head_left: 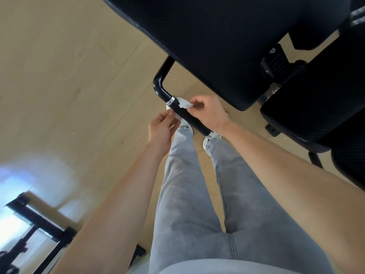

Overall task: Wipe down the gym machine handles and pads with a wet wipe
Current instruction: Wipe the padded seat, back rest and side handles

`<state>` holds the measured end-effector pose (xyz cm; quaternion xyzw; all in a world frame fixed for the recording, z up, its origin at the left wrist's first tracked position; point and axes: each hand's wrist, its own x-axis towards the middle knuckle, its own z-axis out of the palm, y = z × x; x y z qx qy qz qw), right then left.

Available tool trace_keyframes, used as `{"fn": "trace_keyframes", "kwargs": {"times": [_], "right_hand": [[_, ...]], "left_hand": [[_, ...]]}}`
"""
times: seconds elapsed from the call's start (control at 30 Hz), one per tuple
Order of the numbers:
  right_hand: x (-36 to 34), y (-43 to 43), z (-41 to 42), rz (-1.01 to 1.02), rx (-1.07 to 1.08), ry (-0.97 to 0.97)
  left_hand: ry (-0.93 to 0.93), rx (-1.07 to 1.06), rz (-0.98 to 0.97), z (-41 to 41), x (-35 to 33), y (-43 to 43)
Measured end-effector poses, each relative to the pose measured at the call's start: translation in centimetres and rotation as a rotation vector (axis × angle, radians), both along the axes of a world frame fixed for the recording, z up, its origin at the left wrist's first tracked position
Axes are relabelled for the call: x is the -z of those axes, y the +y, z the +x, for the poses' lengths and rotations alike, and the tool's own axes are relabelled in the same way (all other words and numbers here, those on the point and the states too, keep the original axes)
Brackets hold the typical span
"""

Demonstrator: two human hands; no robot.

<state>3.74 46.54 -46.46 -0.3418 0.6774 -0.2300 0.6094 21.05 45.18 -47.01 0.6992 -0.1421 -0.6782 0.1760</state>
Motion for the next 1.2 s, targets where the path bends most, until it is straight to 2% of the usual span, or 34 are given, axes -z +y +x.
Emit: {"fn": "trace_keyframes", "kwargs": {"times": [0.13,0.27,0.43,0.53,0.77,1.13,1.2], "right_hand": [[-0.1,1.2,0.4,-0.016,0.033,0.019],[-0.3,0.3,0.6,0.012,0.088,-0.008],[-0.4,-2.2,1.1,-0.122,-0.026,0.010],[-0.4,-3.4,1.4,-0.157,-0.068,0.021],[0.3,-1.8,1.1,-0.127,-0.060,0.084],[0.7,2.4,0.0,-0.043,-0.075,0.236],[0.7,2.4,0.0,-0.056,-0.076,0.235]], "left_hand": [[-0.034,0.053,0.034,-0.4,-0.2,1.8],[-0.044,-0.001,0.006,-0.4,-0.8,1.8],[-0.031,-0.163,-0.059,-0.3,-1.3,-1.1],[-0.050,-0.167,-0.109,-0.3,-1.1,-2.2],[-0.060,-0.207,-0.083,-0.9,-1.2,-1.1],[-0.110,0.071,0.019,-1.7,-1.1,3.0],[-0.121,0.051,0.000,-1.6,-1.3,2.9]]}}
